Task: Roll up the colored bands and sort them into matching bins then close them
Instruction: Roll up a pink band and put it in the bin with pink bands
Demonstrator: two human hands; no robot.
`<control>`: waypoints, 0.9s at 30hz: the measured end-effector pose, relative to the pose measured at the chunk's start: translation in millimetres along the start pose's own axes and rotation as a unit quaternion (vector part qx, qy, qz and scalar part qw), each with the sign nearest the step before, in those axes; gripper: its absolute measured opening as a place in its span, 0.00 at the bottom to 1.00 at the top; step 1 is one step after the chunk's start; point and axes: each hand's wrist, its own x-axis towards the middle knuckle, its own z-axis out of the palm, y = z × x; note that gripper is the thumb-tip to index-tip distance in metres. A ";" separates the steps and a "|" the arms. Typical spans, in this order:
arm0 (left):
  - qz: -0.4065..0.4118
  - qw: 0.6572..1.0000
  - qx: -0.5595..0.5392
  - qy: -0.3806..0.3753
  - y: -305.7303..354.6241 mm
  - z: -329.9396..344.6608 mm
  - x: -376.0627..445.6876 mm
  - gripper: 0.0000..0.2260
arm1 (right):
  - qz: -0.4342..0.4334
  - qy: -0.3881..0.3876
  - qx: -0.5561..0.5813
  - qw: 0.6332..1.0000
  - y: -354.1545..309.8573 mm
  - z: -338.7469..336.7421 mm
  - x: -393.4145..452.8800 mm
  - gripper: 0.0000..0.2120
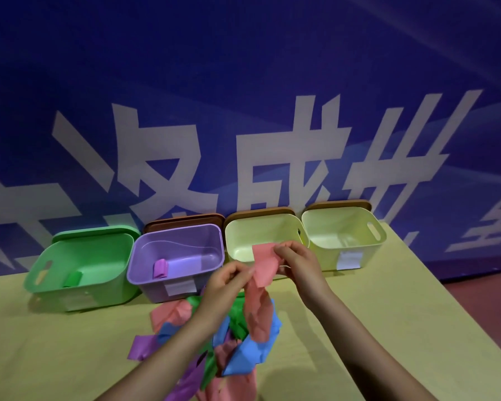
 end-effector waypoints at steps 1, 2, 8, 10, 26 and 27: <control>-0.012 1.000 -0.017 0.009 1.1 -2.5 0.7 0.08 | -0.004 0.003 -0.023 1.000 1.3 -1.7 0.6 0.09; -0.024 0.999 -0.031 0.011 1.3 -5.8 1.5 0.08 | -0.008 0.006 -0.045 0.999 2.9 -2.9 1.1 0.09; -0.074 0.995 -0.065 -0.027 9.6 -13.1 0.8 0.07 | -0.011 0.021 -0.109 0.994 19.5 -4.1 1.8 0.07; -0.072 0.994 -0.072 -0.035 13.7 -11.8 -0.3 0.07 | -0.020 0.023 -0.114 0.993 22.6 -3.4 0.8 0.08; 0.010 0.997 -0.071 0.033 39.7 -1.0 6.5 0.06 | -0.162 -0.100 -0.030 0.981 2.0 2.6 -16.5 0.22; 0.013 0.997 -0.068 0.039 40.8 -1.5 6.7 0.06 | -0.169 -0.103 -0.034 0.980 0.6 3.2 -15.9 0.18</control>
